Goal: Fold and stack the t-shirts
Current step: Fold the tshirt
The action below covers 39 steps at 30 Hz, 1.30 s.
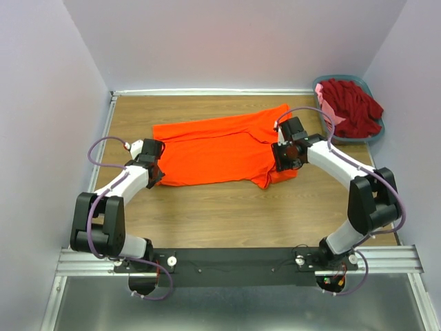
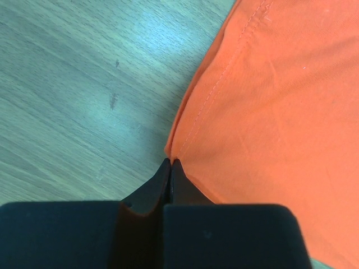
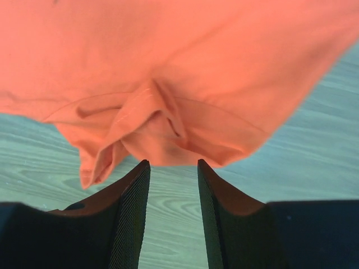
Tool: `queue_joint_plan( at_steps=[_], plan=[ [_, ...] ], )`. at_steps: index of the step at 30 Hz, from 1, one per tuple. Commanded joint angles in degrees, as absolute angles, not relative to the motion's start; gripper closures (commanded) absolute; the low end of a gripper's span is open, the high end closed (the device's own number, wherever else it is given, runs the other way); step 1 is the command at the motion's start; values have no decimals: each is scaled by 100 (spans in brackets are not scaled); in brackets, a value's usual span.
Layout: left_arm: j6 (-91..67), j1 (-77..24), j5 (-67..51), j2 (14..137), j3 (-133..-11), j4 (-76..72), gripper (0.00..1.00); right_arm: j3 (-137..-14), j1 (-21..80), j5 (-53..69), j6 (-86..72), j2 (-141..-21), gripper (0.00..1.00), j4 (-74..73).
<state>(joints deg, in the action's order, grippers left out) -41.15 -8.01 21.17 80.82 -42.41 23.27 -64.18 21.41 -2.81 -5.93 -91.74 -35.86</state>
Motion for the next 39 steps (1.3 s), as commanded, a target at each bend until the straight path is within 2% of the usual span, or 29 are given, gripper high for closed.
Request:
queue_joint_plan(
  at_steps=[1, 6, 10, 11, 14, 16, 22, 36, 38, 39],
  plan=[
    [-4034, -809, 2162, 7945, -4342, 2285, 100, -6266, 2153, 483, -273, -9395, 51, -3112],
    [-4043, -809, 2110, 7954, -4377, 2312, 100, -6276, 2188, 922, -702, -9370, 50, -3146],
    [-4052, -809, 2118, 7884, -4359, 2312, 100, -5881, 2250, 501, -1791, -8783, 47, -3120],
    [-4043, -809, 2109, 7884, -4351, 2320, 100, -5793, 2241, 449, -2037, -8780, 45, -3103],
    [-4034, -809, 2127, 7857, -4316, 2329, 100, -5520, 2259, 178, -3038, -8202, 29, -2927],
    [-4043, -809, 2144, 7822, -4281, 2320, 100, -5528, 2268, 36, -3189, -8200, 28, -2866],
    [-4034, -809, 2153, 7770, -4245, 2303, 100, -5634, 2530, 35, -3726, -8577, 30, -2874],
    [-3990, -809, 2118, 7708, -4175, 2232, 100, -4896, 2936, -281, -4799, -8956, 37, -2189],
    [-3981, -809, 2118, 7699, -4166, 2215, 100, -4826, 2944, -325, -4860, -9026, 42, -2075],
    [-3981, -809, 2109, 7682, -4157, 2215, 100, -4808, 2944, -334, -4913, -9035, 50, -2039]
  ],
)
